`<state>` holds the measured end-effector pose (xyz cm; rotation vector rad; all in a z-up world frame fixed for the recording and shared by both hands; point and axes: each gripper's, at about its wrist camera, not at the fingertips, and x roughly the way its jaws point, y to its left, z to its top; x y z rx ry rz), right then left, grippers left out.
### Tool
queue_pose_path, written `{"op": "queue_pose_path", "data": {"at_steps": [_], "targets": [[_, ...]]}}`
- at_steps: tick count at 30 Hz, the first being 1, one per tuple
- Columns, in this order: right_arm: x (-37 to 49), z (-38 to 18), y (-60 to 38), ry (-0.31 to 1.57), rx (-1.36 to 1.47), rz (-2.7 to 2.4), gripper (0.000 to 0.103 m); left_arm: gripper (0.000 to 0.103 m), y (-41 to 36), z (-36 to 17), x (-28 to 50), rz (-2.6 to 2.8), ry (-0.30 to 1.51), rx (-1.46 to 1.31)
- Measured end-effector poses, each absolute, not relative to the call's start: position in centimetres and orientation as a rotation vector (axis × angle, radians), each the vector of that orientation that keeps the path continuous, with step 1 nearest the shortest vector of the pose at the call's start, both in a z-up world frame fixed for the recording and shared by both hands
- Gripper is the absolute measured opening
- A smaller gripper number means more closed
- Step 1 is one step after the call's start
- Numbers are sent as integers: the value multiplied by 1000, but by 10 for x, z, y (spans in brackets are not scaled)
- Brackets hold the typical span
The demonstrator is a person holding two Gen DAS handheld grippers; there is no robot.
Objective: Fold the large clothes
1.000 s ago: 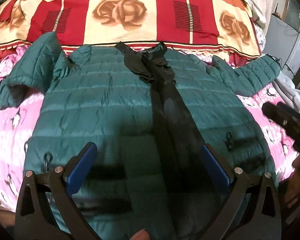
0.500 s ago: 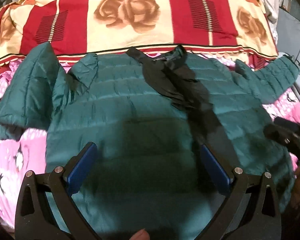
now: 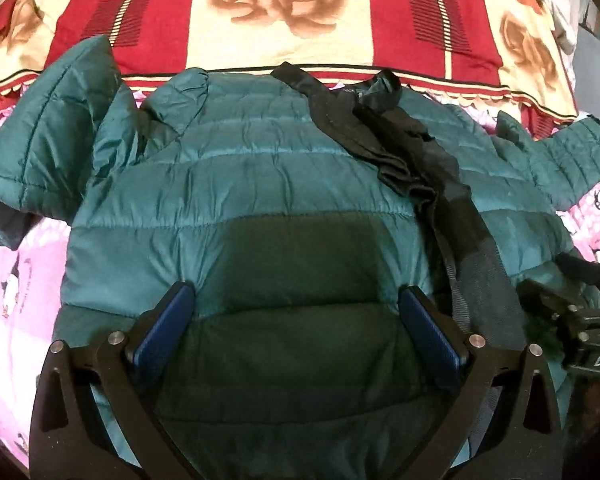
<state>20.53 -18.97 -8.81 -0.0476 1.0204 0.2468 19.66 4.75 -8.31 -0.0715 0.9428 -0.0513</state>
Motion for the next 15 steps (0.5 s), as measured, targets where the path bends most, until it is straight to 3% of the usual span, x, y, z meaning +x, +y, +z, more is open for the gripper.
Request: {"op": "queue_pose_path", "data": {"at_steps": [4,15], "targets": [[202,-94,-188,999,-55,216,102,103,45,-83,198,-69,939,-73],[201,-96,-191,991,-5,192,103,103,48,-83,193,-76,896,-95]]}}
